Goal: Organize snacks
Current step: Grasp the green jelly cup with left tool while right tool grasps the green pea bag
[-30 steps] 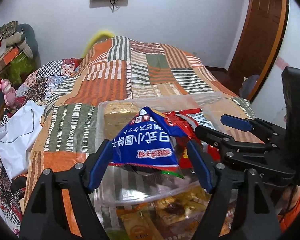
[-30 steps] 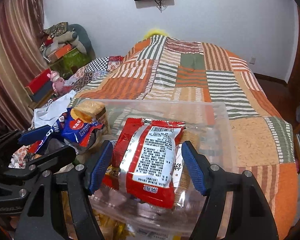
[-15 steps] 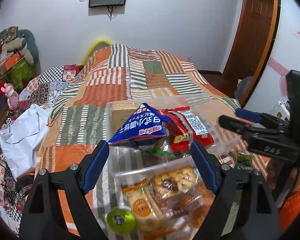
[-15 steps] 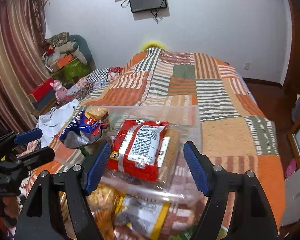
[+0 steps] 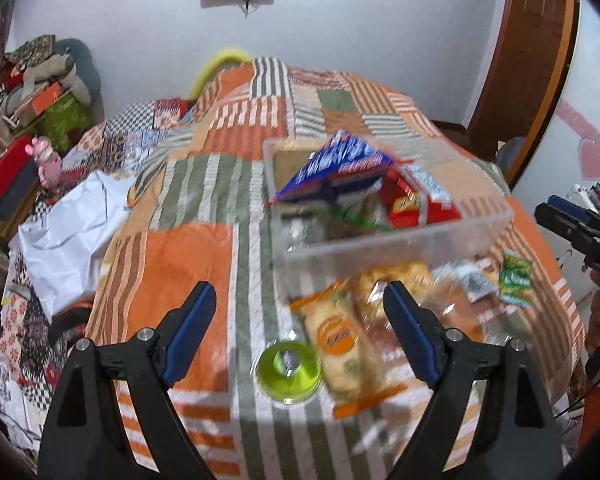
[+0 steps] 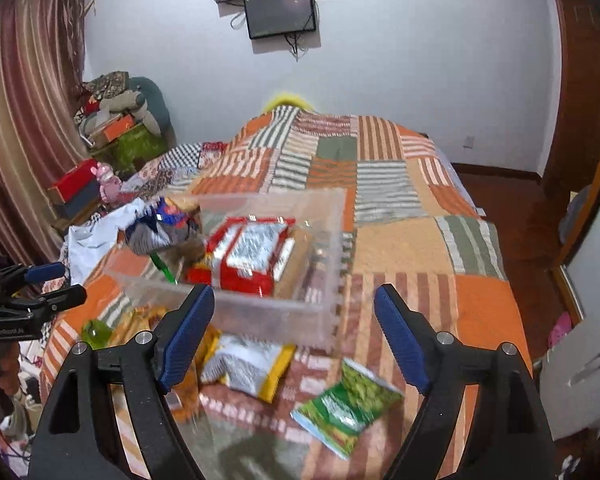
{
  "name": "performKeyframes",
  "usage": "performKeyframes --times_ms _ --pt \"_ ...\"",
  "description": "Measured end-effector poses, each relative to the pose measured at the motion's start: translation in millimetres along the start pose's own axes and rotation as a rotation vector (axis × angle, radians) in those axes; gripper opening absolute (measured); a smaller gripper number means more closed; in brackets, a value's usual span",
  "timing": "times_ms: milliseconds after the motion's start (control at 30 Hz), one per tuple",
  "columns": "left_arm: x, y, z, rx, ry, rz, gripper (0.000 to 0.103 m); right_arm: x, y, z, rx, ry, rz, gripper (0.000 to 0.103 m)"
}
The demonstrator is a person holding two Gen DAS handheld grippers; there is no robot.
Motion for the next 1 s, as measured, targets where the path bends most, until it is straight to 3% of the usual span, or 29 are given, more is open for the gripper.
performKeyframes --times_ms 233,400,533,733,933,1000 --pt "-30 2 14 0.033 0.007 0.034 0.086 -35 12 -10 -0.028 0.017 0.085 0.08" --pt "-48 2 20 0.016 -0.004 0.045 0.085 -55 13 -28 -0.077 0.058 0.12 0.08" --pt "-60 8 23 -0.006 -0.024 0.078 0.074 -66 20 -35 -0.084 0.08 0.169 0.08" --pt "-66 21 19 -0.019 -0.017 0.104 0.072 -75 28 -34 -0.072 0.095 0.195 0.08" --pt "-63 31 18 -0.012 -0.02 0.105 0.071 -72 36 -28 -0.045 0.089 0.202 0.07" --pt "-60 34 20 -0.009 -0.03 0.104 0.066 -70 38 -26 -0.038 0.085 0.203 0.063"
Point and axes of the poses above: each gripper's, at about its wrist camera, not at the fingertips, and y roughly the way its jaws point, z to its left, x to its top, the point moved 4 cm from there along y, roughly the way its jaws point, and after that the axes turned 4 degrees about -y, right-handed, at the moved point
